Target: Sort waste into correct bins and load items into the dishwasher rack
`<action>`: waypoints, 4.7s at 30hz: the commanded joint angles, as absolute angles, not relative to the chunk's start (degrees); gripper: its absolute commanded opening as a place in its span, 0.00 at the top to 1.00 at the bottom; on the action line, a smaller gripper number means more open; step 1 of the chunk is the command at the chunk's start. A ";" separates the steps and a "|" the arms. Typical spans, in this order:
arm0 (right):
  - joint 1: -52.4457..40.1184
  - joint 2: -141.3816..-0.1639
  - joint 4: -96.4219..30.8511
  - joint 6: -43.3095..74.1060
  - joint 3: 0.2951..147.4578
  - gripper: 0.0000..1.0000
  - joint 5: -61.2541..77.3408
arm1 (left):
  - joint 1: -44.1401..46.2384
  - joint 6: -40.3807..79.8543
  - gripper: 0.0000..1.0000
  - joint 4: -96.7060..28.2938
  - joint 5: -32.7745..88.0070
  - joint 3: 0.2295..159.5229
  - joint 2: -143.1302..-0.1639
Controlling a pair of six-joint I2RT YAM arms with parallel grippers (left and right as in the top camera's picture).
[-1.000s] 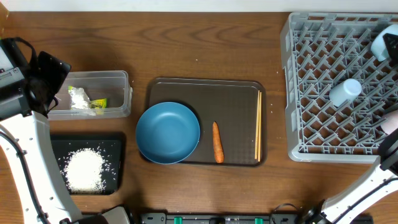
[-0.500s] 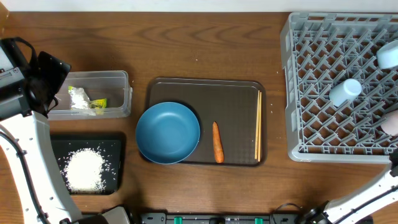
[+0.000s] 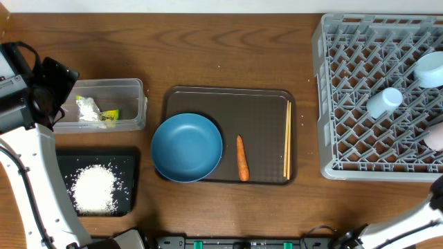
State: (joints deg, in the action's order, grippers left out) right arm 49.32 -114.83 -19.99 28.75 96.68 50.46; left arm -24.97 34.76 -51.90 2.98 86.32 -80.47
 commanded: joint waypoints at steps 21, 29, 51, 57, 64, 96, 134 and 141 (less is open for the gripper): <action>5.56 -78.96 -52.88 21.32 97.38 0.01 20.91 | -25.06 35.24 0.02 -51.88 2.33 86.15 -80.49; -19.11 -90.80 -65.32 27.38 97.38 0.01 -8.40 | -25.06 35.24 0.02 -51.88 2.33 86.15 -80.49; -26.70 -119.74 -70.41 34.59 96.29 0.11 -1.87 | -25.06 35.24 0.02 -51.88 2.33 86.15 -80.49; -26.70 -119.74 -66.35 34.70 90.54 0.10 -0.36 | -25.06 35.24 0.02 -51.88 2.33 86.15 -80.49; -26.76 -119.74 -62.48 34.68 84.77 0.11 0.93 | -25.06 35.24 0.02 -51.88 2.33 86.15 -80.49; -26.85 -119.74 -60.84 35.07 82.70 0.06 -0.36 | -25.06 35.24 0.02 -51.88 2.33 86.15 -80.49; -27.03 -118.39 -58.48 31.22 80.27 0.07 1.17 | -25.06 35.24 0.02 -51.88 2.33 86.15 -80.49; -27.14 -118.41 -57.58 31.24 80.12 0.51 1.76 | -25.06 35.24 0.02 -51.88 2.33 86.15 -80.49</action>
